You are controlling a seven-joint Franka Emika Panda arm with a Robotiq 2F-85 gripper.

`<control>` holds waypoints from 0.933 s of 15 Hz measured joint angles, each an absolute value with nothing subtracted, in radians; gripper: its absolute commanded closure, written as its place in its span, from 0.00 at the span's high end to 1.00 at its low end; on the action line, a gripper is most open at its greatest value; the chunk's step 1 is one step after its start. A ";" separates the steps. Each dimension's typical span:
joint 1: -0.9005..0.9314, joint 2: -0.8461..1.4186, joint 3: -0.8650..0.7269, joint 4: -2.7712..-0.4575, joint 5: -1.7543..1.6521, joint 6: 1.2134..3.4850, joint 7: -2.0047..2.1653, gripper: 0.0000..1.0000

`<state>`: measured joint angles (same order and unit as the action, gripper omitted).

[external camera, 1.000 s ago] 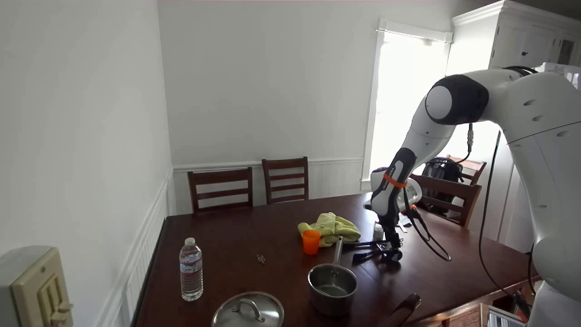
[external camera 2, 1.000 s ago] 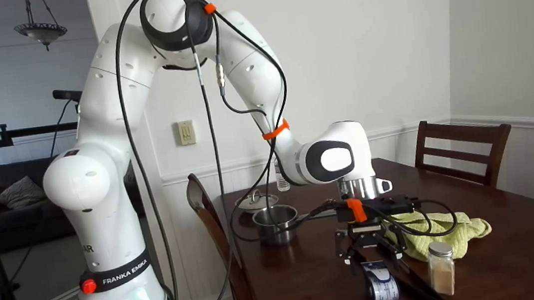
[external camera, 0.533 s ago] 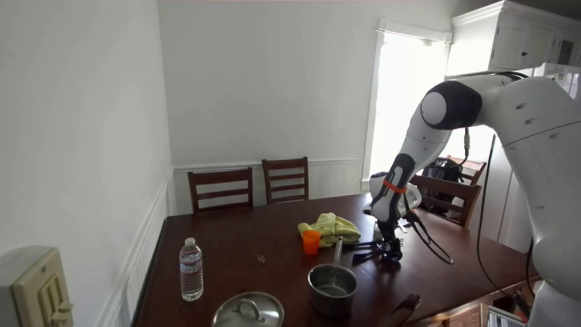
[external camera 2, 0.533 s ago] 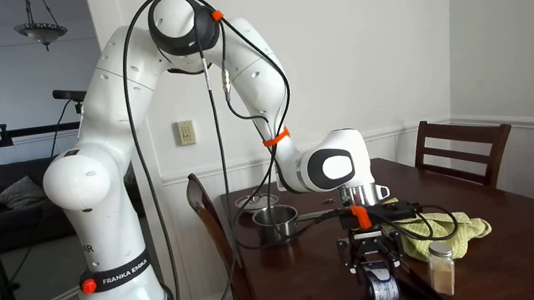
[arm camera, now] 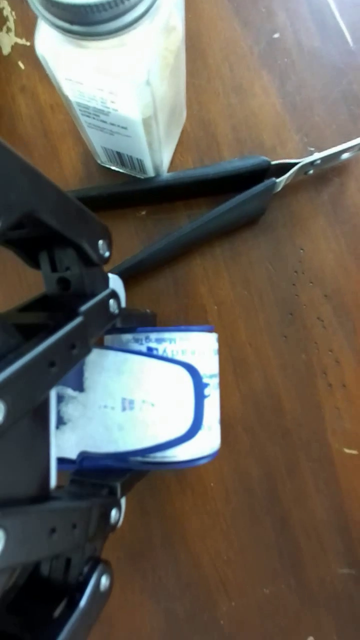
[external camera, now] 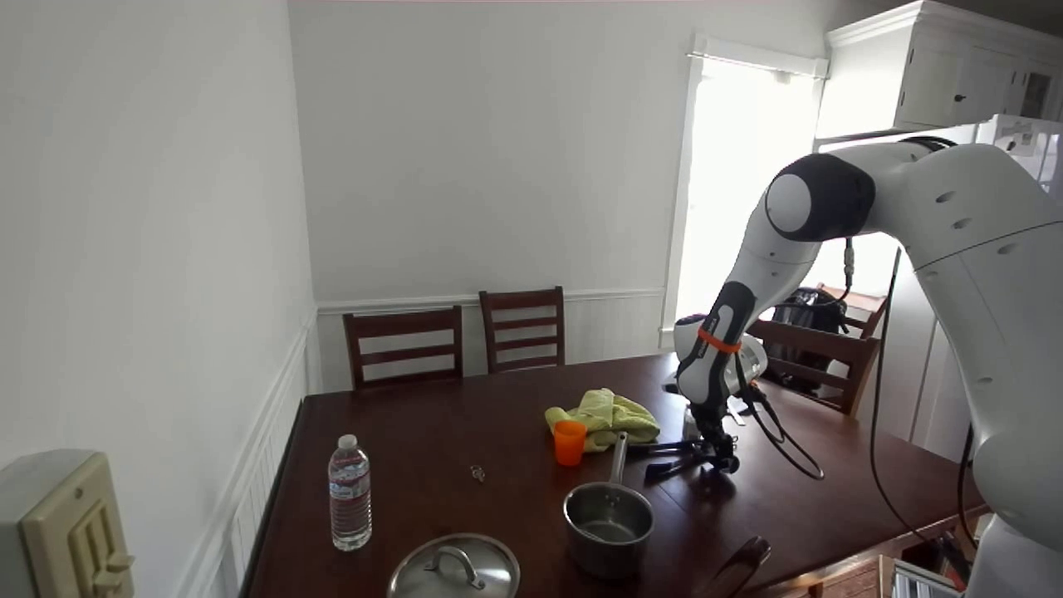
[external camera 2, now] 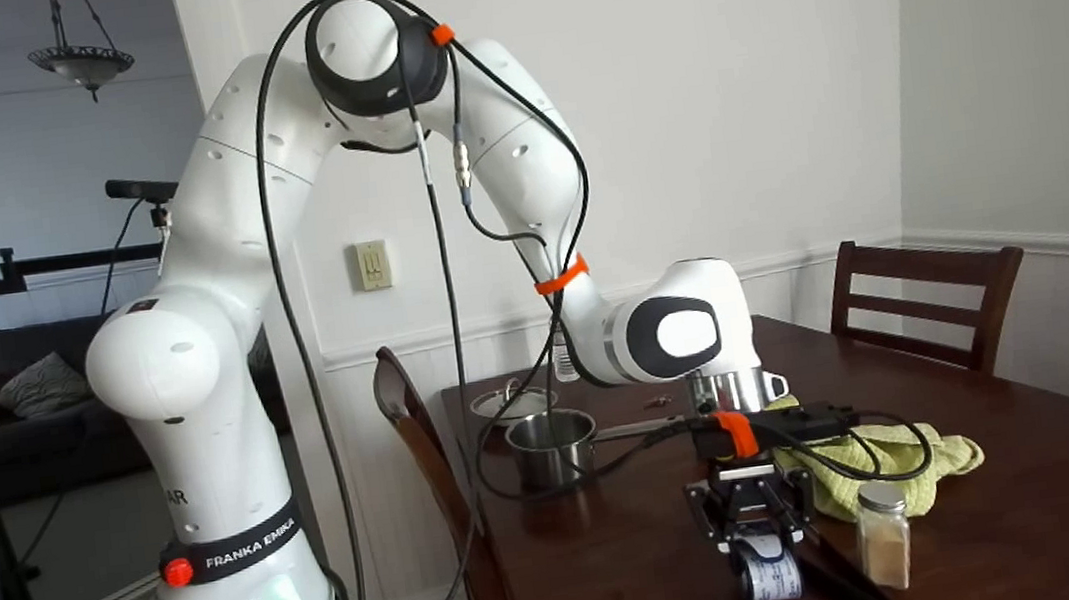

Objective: Put the masking tape inside the orange cup

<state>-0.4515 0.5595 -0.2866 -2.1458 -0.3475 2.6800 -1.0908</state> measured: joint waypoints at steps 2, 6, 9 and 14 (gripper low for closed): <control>-0.457 0.499 -0.283 -2.176 -0.350 2.628 -1.209 0.36; -0.451 0.284 -0.289 -2.279 -0.398 2.589 -1.405 0.36; -0.422 0.125 -0.263 -2.370 -0.389 2.586 -1.517 0.36; -0.265 -0.040 -0.187 -2.510 -0.377 2.590 -1.552 0.61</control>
<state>-0.2647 -0.0404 -0.1865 -2.5096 -0.3765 2.5902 -1.5519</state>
